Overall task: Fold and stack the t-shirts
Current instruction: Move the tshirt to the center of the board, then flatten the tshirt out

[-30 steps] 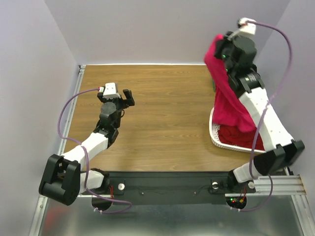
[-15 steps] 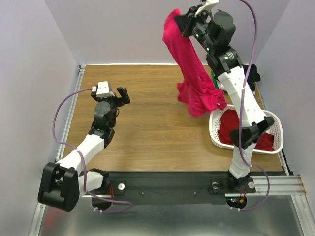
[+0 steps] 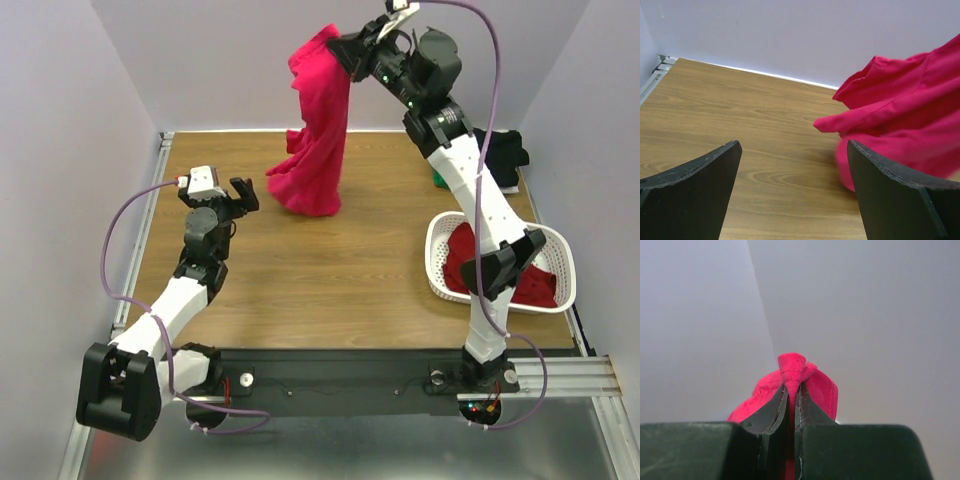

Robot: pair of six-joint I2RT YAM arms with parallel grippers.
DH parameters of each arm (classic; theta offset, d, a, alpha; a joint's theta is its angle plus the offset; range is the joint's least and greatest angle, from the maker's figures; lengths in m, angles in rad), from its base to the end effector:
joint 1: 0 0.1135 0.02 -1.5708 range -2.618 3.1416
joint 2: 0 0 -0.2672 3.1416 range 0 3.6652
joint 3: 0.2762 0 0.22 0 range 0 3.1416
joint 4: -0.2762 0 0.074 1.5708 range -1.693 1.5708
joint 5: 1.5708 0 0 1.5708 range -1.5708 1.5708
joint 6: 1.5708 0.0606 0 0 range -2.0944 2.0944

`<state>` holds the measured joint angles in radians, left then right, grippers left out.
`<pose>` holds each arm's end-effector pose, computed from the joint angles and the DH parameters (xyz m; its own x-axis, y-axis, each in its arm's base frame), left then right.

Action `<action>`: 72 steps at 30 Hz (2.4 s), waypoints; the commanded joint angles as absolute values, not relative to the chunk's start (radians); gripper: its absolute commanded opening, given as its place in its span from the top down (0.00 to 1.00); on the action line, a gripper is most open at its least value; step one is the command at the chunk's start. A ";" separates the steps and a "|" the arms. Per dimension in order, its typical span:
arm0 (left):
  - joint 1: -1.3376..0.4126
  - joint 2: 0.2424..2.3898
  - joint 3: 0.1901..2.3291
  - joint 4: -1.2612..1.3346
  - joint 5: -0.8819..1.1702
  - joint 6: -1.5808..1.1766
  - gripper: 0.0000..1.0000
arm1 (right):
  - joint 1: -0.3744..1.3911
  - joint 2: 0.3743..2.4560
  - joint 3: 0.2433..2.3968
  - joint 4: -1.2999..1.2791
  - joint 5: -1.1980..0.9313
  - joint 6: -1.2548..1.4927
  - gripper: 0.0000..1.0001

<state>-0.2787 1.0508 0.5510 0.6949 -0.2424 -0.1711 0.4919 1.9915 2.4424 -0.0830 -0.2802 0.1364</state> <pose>0.2271 -0.0499 0.3223 0.1767 -0.2225 -0.9588 0.0718 0.9744 -0.2129 0.3595 0.2117 0.5512 0.2214 0.2669 -0.9379 -0.7181 0.6954 0.0283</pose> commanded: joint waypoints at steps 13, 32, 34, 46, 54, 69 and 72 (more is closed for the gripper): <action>-0.235 1.304 0.702 0.767 -0.203 -0.215 0.02 | 0.495 1.736 1.332 0.032 0.587 0.233 0.06; -0.200 1.853 1.138 0.591 -0.057 -0.242 0.19 | 0.440 1.598 0.908 0.351 0.275 0.235 0.00; -0.178 1.876 1.161 0.584 -0.031 -0.253 0.20 | 0.431 1.595 0.897 0.360 0.256 0.236 0.00; -0.201 1.997 1.282 0.606 0.172 -0.290 0.25 | 0.380 1.698 0.913 0.388 0.155 0.268 0.00; -0.221 2.117 1.420 0.568 0.227 -0.330 0.26 | 0.377 1.678 0.890 0.399 0.141 0.267 0.00; -0.255 2.203 1.508 0.505 0.255 -0.334 0.36 | 0.371 1.677 0.876 0.414 0.133 0.275 0.00; -0.255 2.209 1.514 0.503 0.256 -0.336 0.48 | 0.368 1.672 0.870 0.416 0.133 0.275 0.00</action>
